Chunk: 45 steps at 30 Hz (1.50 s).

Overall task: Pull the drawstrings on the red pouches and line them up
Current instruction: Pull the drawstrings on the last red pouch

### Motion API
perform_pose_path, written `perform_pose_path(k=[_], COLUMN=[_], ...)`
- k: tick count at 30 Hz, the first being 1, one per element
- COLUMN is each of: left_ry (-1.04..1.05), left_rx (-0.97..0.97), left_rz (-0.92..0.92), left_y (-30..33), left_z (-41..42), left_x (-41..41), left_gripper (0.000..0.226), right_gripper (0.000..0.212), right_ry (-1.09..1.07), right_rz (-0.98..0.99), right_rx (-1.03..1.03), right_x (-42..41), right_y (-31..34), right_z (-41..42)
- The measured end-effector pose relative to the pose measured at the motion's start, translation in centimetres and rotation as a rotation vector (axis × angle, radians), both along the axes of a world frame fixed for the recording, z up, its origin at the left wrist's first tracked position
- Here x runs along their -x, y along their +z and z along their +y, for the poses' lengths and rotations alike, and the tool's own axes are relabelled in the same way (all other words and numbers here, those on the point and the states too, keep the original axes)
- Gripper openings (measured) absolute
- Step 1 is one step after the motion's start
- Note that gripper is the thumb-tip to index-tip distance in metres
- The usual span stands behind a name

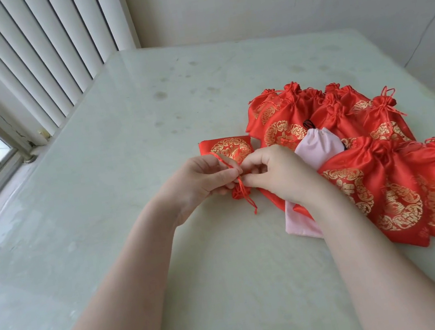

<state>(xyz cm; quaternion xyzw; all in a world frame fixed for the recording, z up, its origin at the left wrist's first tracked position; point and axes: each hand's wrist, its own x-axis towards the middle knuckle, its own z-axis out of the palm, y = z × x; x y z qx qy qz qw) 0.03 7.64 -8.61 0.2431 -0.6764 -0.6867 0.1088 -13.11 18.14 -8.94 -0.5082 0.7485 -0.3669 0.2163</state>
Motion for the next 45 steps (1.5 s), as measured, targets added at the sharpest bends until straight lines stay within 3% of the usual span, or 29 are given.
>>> perform_pose_path(k=[5,9,13,17,20,24,28,36,41,45], left_ry=[0.059,0.164,0.242,0.199,0.200,0.217,0.249,0.282,0.282,0.301], left_rx=[0.094,0.405,0.663,0.942,1.095,0.987,0.886,0.703,0.659,0.567], left_rz=[0.036,0.008,-0.043,-0.178,-0.235,0.003,0.059,0.098,0.218,0.304], left_y=[-0.1,-0.3,-0.3,-0.6,-0.4,-0.8,-1.0,-1.1,-1.4,-1.7], left_z=[0.1,0.5,0.9,1.0,1.2,0.6,0.6,0.6,0.4,0.4], left_x=[0.2,0.4,0.7,1.1,1.1,0.7,0.9,0.9,1.0,1.3], left_gripper=[0.008,0.012,0.012,0.013,0.015,0.015,0.012,0.015,0.020,0.017], right_gripper=[0.021,0.012,0.014,0.025,0.020,0.025,0.015,0.022,0.021,0.018], right_ry=[-0.065,-0.085,-0.112,-0.129,-0.134,-0.208,-0.139,-0.160,-0.141,-0.134], right_rz=[0.011,-0.080,-0.044,0.036,0.027,-0.250,-0.507,-0.617,-0.663,-0.593], right_rx=[0.023,0.039,0.021,0.007,0.004,0.037,0.107,0.167,0.170,0.153], right_x=[-0.3,-0.4,-0.7,-1.2,-1.3,-1.2,-1.5,-1.4,-1.3,-1.1], right_y=[-0.2,-0.2,-0.3,-0.6,-0.5,0.0,0.8,0.8,0.9,0.7], right_z=[-0.2,-0.2,-0.4,-0.6,-0.7,-0.6,-0.1,-0.2,-0.2,-0.2])
